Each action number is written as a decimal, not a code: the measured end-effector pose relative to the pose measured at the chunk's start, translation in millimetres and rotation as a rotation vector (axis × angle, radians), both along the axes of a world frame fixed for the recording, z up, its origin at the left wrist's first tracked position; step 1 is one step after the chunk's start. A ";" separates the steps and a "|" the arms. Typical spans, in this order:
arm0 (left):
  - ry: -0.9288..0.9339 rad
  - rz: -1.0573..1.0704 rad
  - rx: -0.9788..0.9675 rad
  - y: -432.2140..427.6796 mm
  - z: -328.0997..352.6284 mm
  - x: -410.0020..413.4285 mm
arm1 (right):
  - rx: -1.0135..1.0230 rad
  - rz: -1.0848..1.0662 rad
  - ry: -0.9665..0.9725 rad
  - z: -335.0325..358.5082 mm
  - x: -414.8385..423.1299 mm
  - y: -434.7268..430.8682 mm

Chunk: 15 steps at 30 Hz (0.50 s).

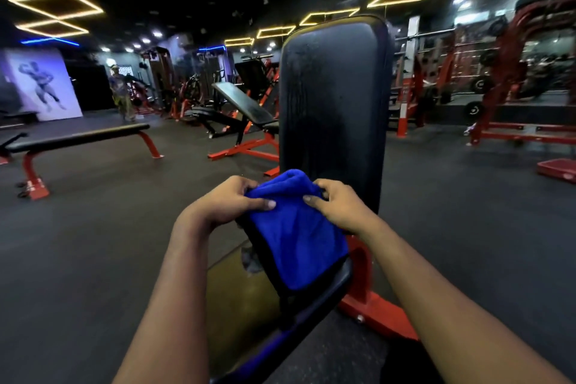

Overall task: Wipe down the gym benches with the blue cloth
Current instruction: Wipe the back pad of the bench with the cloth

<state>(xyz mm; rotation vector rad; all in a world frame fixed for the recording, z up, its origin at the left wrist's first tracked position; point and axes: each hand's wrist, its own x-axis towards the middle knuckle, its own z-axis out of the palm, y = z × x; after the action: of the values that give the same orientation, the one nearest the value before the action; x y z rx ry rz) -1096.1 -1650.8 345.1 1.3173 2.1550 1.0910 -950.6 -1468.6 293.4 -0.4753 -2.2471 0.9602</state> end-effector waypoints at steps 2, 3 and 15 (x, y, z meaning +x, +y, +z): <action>0.066 0.195 0.034 12.0 -3.1 -6.1 | -0.011 -0.139 0.219 8.9 2.7 13.1; 0.096 0.330 0.054 18.7 -4.2 -8.9 | -0.052 -0.249 0.393 13.6 7.9 18.2; 0.060 0.511 0.728 173.6 -52.1 74.2 | -0.264 -0.262 0.501 26.9 17.5 111.9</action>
<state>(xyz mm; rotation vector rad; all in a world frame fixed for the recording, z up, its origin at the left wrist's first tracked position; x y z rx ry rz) -1021.9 -1477.2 293.0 1.0598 2.2919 2.2160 -933.1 -1356.8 320.3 -0.5558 -1.5799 1.0988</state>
